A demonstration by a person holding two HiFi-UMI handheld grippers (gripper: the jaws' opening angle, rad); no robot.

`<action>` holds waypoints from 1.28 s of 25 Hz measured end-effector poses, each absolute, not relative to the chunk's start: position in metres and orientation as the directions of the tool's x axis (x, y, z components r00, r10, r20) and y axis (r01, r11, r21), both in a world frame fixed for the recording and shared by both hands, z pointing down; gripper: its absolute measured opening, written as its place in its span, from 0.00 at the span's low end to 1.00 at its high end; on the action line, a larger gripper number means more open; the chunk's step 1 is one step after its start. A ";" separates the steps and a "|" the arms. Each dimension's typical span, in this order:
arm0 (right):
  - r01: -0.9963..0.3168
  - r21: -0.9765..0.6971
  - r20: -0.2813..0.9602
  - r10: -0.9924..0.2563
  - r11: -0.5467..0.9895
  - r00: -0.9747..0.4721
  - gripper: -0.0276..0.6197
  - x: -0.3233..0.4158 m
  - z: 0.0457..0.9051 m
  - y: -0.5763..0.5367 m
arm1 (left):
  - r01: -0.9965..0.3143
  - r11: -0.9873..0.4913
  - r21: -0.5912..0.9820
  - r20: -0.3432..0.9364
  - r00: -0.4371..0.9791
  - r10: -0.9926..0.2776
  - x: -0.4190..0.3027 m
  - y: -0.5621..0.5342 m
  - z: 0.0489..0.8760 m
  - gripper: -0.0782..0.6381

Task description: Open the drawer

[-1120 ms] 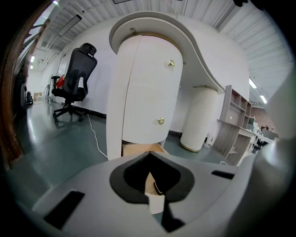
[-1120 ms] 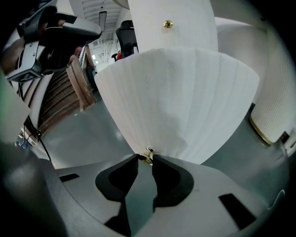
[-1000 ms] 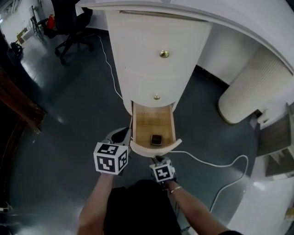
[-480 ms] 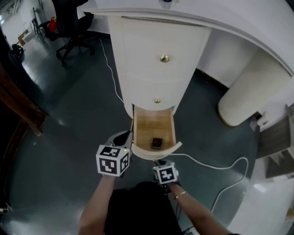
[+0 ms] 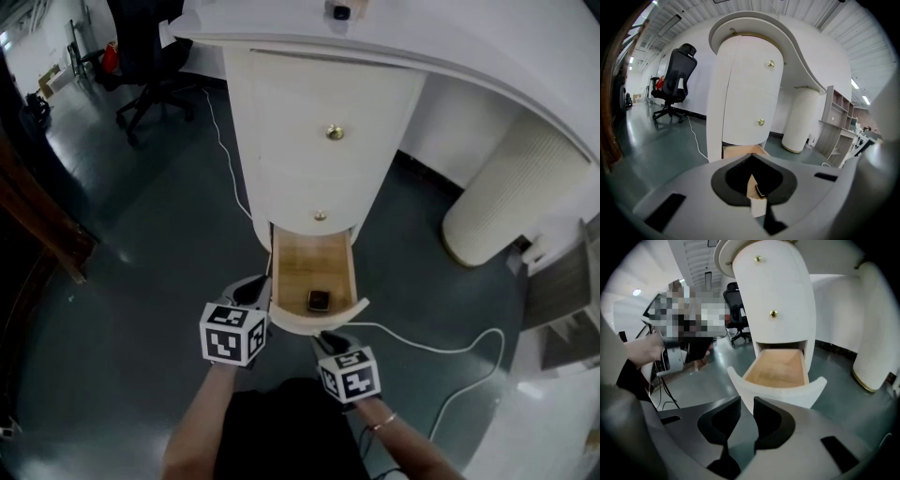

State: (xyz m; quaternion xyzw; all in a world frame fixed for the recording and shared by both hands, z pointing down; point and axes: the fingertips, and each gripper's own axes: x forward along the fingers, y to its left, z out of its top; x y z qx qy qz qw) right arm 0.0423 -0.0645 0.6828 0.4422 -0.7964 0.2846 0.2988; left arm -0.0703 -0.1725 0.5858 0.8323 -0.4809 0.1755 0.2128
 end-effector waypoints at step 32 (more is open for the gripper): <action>-0.928 -0.132 0.275 -0.886 0.349 -0.372 0.05 0.059 0.534 -0.157 | -0.892 -0.425 0.155 0.426 0.449 -0.786 -0.089 -0.171 0.568 0.11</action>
